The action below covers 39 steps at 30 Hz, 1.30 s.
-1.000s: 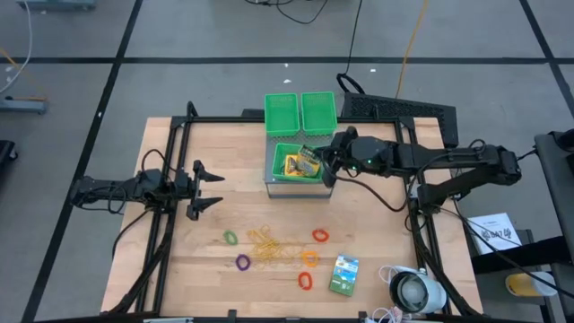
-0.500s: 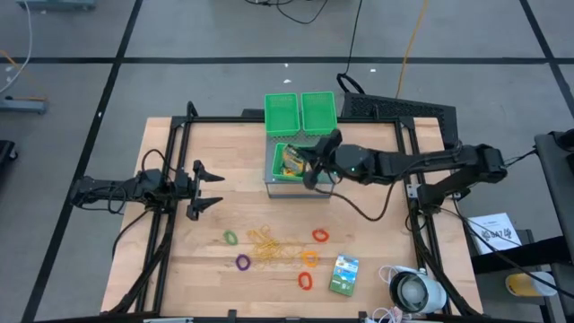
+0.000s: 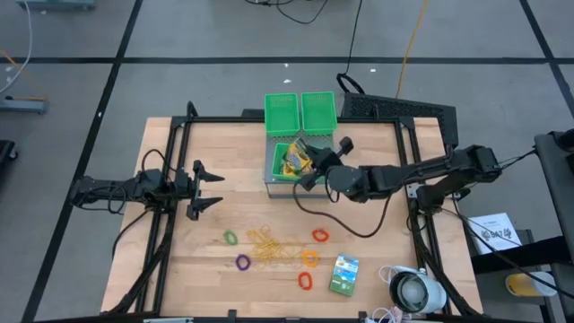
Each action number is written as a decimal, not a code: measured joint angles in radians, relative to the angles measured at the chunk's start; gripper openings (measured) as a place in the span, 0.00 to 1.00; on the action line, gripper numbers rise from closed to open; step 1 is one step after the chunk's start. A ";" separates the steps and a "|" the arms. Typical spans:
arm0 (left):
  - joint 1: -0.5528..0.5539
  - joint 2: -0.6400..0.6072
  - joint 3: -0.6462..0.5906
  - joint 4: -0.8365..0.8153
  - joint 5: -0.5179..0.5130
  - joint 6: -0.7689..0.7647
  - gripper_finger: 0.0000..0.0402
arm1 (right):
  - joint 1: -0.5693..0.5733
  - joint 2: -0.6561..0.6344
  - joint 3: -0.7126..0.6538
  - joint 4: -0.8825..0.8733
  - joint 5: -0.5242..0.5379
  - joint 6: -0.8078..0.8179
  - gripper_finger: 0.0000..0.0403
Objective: Pick & Place Office Desk Supplies
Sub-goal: Put the crayon box into the bottom green bin on the shelf
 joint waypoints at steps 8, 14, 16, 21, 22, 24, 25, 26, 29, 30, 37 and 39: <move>0.000 0.000 0.000 0.000 0.000 0.000 0.77 | 0.042 0.000 -0.001 -0.098 0.052 0.061 0.00; 0.000 0.000 0.000 0.000 0.000 0.000 0.77 | 0.059 0.000 -0.001 -0.167 0.049 0.122 0.00; 0.000 0.000 0.000 0.000 0.000 0.000 0.77 | 0.059 0.001 -0.001 -0.183 0.036 0.130 0.00; 0.000 0.000 0.000 0.000 0.000 0.000 0.77 | 0.058 0.000 -0.001 -0.180 -0.029 0.096 0.00; 0.000 0.000 0.000 0.000 0.000 0.000 0.77 | 0.056 0.000 -0.001 -0.179 -0.030 0.084 0.00; 0.000 0.000 0.000 0.000 0.000 0.000 0.77 | 0.047 0.000 -0.001 -0.181 -0.033 0.075 0.00; 0.000 0.000 0.000 0.000 0.000 0.000 0.77 | 0.039 0.000 -0.001 -0.183 -0.036 0.074 0.00; 0.000 0.000 0.000 0.000 0.000 0.000 0.77 | 0.029 0.000 -0.001 -0.187 -0.037 0.073 0.00; 0.000 0.000 0.000 0.000 0.000 0.000 0.77 | -0.001 0.000 -0.001 -0.199 -0.044 0.047 0.00; 0.000 0.000 0.000 0.000 0.000 0.000 0.77 | -0.014 0.000 -0.001 -0.202 -0.059 0.037 0.00; 0.000 0.000 0.000 0.000 0.000 0.000 0.77 | -0.094 0.000 -0.001 -0.216 -0.137 -0.009 0.00; 0.000 0.000 0.000 0.000 0.000 0.000 0.77 | -0.103 0.000 -0.001 -0.215 -0.137 -0.036 0.00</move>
